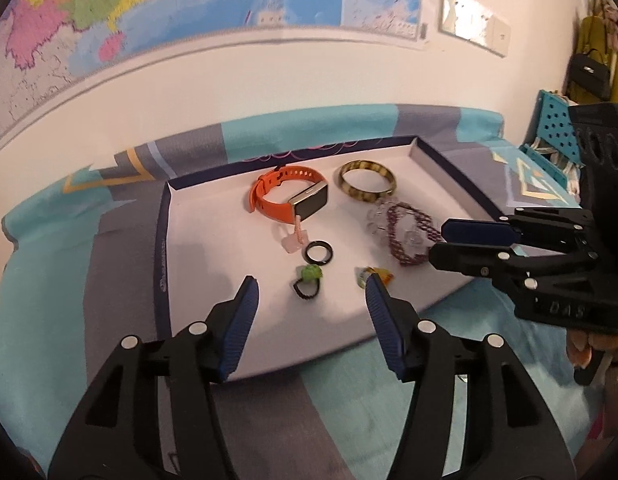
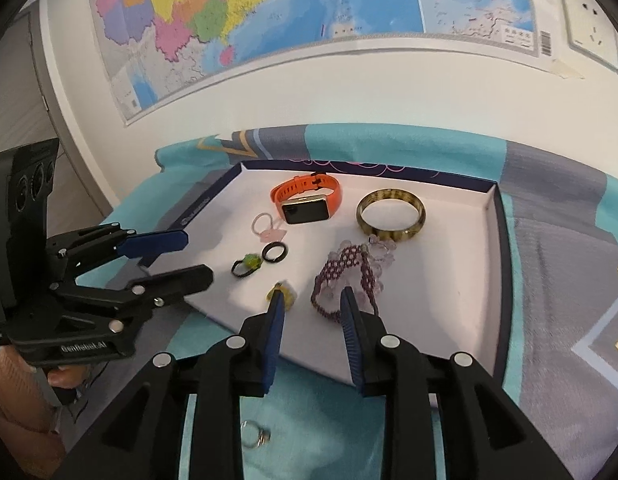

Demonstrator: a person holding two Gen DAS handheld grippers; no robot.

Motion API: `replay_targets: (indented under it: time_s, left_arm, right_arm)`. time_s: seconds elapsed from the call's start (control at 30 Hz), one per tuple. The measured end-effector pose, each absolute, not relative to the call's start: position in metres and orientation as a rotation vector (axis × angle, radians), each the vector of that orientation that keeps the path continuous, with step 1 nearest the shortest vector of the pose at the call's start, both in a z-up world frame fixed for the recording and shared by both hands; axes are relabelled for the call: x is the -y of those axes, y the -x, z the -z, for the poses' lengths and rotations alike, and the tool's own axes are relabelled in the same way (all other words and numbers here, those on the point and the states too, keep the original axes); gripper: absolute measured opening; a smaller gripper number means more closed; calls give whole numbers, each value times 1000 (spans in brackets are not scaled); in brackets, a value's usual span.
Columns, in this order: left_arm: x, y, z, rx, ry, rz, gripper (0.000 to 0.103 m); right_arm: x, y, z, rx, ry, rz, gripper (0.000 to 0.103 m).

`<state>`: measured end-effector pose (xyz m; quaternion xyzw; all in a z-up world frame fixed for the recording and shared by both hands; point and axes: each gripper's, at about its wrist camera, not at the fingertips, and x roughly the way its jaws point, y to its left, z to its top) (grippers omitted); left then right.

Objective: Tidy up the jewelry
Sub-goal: 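Grasp the gold chain with the left tool while the right tool approaches the silver ring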

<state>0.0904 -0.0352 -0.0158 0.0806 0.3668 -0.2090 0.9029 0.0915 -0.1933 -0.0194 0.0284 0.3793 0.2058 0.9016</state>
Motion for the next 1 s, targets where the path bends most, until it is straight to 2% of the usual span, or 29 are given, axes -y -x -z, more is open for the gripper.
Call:
replay_targets:
  time_s: [0.27, 0.7, 0.9, 1.0]
  left_arm:
    - [35, -51, 16, -731, -179, 532, 55]
    - [59, -38, 48, -822, -201, 562, 53]
    - [71, -47, 54, -857, -210, 570, 51]
    - [78, -52, 56, -870, -216, 562, 45]
  right_arm:
    - [204, -51, 26, -803, -70, -453, 33]
    - [193, -21, 44, -853, -38, -450, 34]
    - [194, -20, 44, -850, -42, -433, 34]
    - [195, -19, 44, -848, -47, -432, 35]
